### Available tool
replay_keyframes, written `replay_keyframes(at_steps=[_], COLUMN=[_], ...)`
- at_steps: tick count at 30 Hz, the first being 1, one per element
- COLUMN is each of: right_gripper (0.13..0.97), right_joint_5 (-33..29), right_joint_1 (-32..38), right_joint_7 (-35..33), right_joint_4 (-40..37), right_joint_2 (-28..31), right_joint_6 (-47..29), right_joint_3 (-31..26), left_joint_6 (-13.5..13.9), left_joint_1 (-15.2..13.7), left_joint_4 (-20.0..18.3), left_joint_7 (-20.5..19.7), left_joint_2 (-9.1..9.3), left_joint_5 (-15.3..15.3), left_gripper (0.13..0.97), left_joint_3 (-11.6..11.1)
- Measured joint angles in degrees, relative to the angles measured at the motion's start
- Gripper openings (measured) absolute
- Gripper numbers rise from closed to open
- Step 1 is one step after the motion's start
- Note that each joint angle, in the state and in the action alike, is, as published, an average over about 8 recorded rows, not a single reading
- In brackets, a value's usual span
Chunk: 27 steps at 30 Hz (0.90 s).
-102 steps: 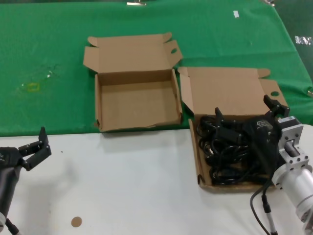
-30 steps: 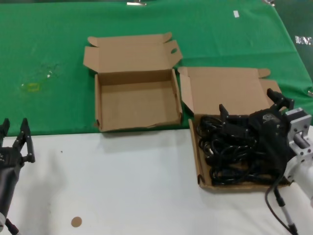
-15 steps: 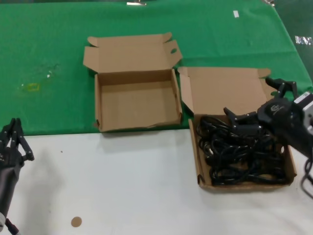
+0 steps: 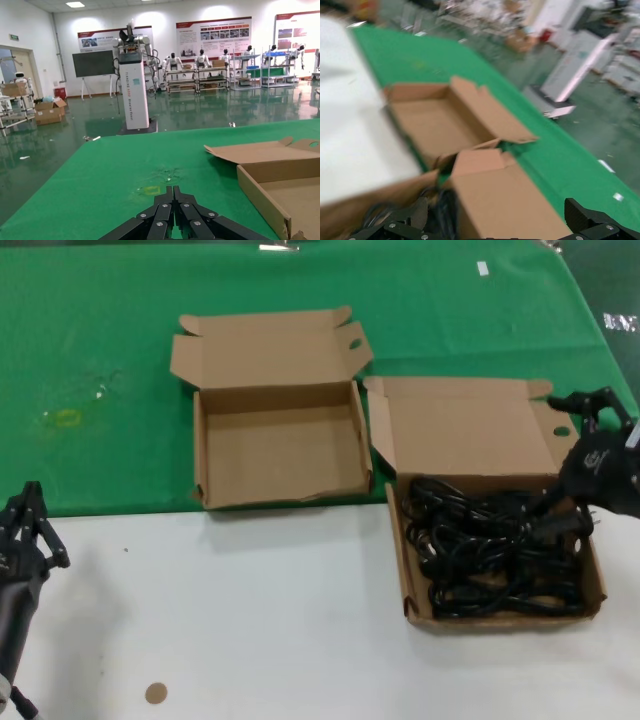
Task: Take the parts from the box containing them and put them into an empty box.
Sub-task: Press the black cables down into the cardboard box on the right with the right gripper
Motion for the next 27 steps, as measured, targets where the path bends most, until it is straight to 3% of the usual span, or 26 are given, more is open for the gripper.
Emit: replay_keyframes(at_steps=[12, 27], right_gripper=[0.966, 0.966], right_joint_5=[-4.9, -9.7], right_joint_1=[8.1, 15.7], right_joint_7=[-10.0, -22.3], right_joint_4=[-4.7, -12.7], right_joint_2=[3.4, -1.3], right_joint_6=[-19.3, -32.0], right_joint_3=[-2.9, -6.9], left_joint_6=[0.0, 0.0], left_joint_1=[0.0, 0.0], left_joint_4=[0.0, 0.0], left_joint_7=[0.0, -0.1], left_joint_2=[0.0, 0.0], left_joint_5=[0.0, 0.0], left_gripper=[0.152, 0.152], left_joint_3=[0.0, 0.0])
